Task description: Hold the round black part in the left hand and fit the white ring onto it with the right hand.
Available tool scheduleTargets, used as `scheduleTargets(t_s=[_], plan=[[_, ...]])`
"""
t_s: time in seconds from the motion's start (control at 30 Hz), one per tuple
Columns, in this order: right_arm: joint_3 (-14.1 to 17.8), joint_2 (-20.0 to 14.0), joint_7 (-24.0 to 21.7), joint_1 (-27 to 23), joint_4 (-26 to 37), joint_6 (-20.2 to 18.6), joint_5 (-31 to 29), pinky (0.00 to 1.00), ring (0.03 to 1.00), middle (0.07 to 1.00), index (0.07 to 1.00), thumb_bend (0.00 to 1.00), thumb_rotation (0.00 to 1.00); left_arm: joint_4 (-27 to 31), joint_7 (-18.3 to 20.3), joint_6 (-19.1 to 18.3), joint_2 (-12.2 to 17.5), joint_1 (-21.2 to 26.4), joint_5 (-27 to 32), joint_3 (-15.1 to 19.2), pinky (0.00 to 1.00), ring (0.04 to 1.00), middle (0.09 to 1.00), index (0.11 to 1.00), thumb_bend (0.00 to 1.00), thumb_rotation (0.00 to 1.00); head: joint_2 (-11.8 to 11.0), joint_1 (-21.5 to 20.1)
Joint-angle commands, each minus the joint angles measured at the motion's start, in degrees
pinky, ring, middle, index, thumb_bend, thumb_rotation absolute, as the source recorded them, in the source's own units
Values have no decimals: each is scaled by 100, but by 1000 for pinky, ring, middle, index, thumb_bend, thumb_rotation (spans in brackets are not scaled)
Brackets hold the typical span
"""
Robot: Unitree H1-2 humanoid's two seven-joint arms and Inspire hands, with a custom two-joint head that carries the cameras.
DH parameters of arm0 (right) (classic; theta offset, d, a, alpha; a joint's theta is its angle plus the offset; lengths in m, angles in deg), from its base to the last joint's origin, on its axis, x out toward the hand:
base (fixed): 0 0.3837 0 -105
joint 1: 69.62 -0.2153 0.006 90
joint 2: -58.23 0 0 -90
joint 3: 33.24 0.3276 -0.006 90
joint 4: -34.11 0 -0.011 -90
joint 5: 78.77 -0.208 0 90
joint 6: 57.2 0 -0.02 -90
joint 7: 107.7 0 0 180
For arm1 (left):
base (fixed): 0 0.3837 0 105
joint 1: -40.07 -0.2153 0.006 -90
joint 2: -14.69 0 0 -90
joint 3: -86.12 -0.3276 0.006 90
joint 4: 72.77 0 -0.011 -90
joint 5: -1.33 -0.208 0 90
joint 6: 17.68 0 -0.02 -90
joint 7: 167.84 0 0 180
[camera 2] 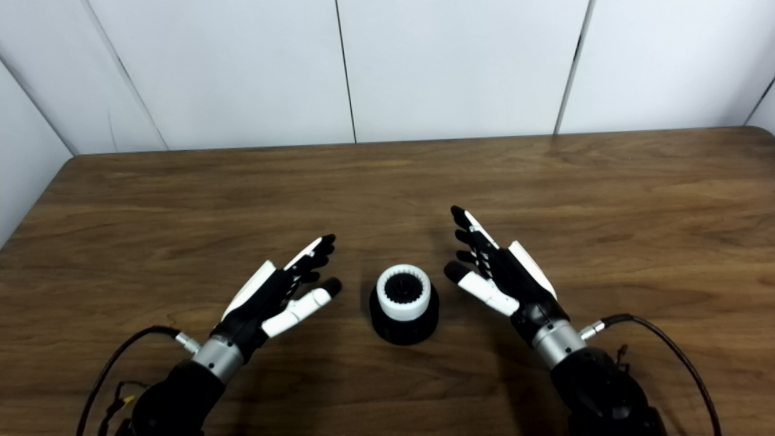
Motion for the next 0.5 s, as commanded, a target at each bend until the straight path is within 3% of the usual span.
scheduleTargets(t_s=[0.0, 0.07, 0.17, 0.3, 0.47], plan=[[132, 163, 154, -53, 235, 124, -300, 857, 976, 1000, 974, 806, 912, 243, -342, 86, -169, 0, 167, 142, 936, 971, 988, 999, 747, 938, 4, 2], [249, 330, 222, -7, 280, 13, -567, 884, 982, 1000, 970, 673, 955, 195, -646, 155, -435, -104, 377, 317, 943, 979, 988, 996, 706, 941, 3, 5], [388, 532, 321, 94, 355, -75, -867, 944, 977, 999, 965, 583, 995, 132, -1048, 401, -816, -258, 790, 596, 986, 995, 998, 999, 623, 961, -7, 4], [504, 719, 483, 217, 443, -115, -1124, 995, 971, 981, 951, 537, 1000, 60, -1419, 685, -1145, -409, 1160, 854, 1000, 1000, 1000, 1000, 606, 961, 35, -10], [593, 866, 732, 262, 494, -137, -1339, 1000, 997, 993, 954, 517, 1000, -49, -1768, 920, -1325, -524, 1409, 948, 1000, 999, 1000, 1000, 578, 998, 65, -10]])
